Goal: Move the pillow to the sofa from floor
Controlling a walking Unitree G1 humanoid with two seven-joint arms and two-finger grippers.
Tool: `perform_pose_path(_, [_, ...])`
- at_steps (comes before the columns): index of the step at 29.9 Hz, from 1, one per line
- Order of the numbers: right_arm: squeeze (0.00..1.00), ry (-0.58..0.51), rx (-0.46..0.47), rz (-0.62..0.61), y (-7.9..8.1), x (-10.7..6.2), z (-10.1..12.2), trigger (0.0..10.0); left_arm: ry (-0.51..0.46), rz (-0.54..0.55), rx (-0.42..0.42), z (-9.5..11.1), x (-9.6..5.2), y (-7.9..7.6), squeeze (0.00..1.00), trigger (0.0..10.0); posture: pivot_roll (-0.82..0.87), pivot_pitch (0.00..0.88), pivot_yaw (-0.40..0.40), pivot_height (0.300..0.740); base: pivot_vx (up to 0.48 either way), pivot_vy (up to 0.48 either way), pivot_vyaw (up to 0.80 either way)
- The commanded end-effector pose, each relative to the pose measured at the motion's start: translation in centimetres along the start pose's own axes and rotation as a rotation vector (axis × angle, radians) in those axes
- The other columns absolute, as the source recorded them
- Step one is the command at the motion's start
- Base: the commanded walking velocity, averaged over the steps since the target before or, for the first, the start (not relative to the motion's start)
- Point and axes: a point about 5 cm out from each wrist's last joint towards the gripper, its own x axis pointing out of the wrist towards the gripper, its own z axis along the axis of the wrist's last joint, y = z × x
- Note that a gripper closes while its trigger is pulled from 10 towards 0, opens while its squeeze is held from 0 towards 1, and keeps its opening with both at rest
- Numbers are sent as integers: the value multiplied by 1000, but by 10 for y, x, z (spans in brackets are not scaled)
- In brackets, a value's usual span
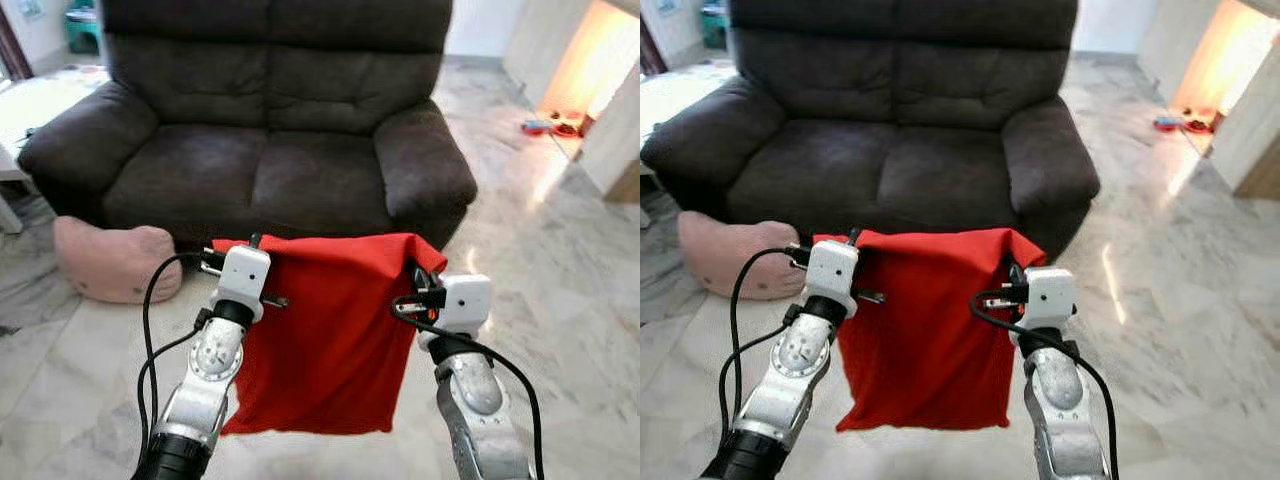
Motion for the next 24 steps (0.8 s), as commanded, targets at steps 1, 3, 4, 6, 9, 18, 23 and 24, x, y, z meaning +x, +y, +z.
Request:
perform_pose_path(1, [0, -82, -7, -4, -2, 4, 17, 10000, -95, -11, 4, 19, 7, -4, 0, 10000, -57, 0, -44, 740, 0, -296, 0])
perform_pose_path(3, [0, -82, -7, -3, -1, 4, 17, 10000, -95, -9, 4, 19, 7, -4, 0, 10000, -57, 0, -45, 740, 0, -283, 0])
perform_pose_path(4, [0, -81, -8, -2, -1, 5, 17, 10000, -94, -6, 3, 18, 7, -4, 0, 10000, -57, 0, -45, 740, 0, 0, 0])
perform_pose_path(6, [0, -82, -8, -1, -1, 5, 17, 10000, -89, 2, 0, 18, 7, -3, 0, 10000, -56, 0, -45, 740, 0, 0, 0])
perform_pose_path(9, [0, -83, -10, 4, 0, 5, 16, 10000, -91, -3, -7, 18, 7, -4, 0, 10000, -54, 0, -44, 740, 0, 0, 0])
perform_pose_path(18, [0, -92, -4, 7, 3, 5, 17, 10000, -112, -23, -29, 23, 6, -8, 0, 10000, -59, 0, -35, 740, 0, 0, 0])
perform_pose_path(23, [0, -100, -2, 9, 4, 5, 18, 10000, -122, -28, -32, 26, 5, -9, 0, 10000, -61, 0, -30, 740, 0, 0, 0])
perform_pose_path(24, [0, -104, 0, 10, 4, 5, 18, 10000, -125, -27, -31, 26, 5, -9, 0, 10000, -61, 0, -29, 740, 0, 0, 0])
